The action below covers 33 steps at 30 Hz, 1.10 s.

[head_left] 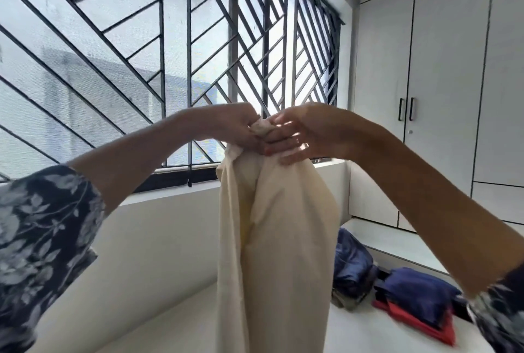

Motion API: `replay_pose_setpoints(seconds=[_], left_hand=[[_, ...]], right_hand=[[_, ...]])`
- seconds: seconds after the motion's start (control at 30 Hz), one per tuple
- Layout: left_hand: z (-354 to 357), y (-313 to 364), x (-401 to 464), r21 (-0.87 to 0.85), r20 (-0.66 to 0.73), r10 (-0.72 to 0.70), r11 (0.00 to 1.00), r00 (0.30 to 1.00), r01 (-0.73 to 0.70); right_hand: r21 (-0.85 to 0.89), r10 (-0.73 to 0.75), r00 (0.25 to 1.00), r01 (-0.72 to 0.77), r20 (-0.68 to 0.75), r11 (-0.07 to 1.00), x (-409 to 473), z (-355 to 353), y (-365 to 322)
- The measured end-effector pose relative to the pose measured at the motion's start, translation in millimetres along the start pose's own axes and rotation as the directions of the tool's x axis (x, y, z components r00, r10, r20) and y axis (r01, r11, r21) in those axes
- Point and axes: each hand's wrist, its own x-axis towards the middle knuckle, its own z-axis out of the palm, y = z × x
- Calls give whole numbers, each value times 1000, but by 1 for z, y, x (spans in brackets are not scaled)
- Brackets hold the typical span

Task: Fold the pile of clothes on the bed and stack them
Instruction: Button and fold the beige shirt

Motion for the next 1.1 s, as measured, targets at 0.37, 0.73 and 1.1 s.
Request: replay_pose_setpoints(seconds=[0.37, 0.73, 1.1], left_hand=[[-3, 11, -13, -411, -1, 211, 891, 978, -193], [-25, -37, -24, -421, -105, 47, 903, 993, -87], [-47, -101, -20, 190, -477, -36, 971, 878, 143]], right_hand=[[6, -117, 970, 118, 211, 993, 6, -41, 50], [-148, -180, 794, 114, -581, 982, 5, -80, 53], [-355, -403, 539, 196, -740, 914, -16, -159, 17]])
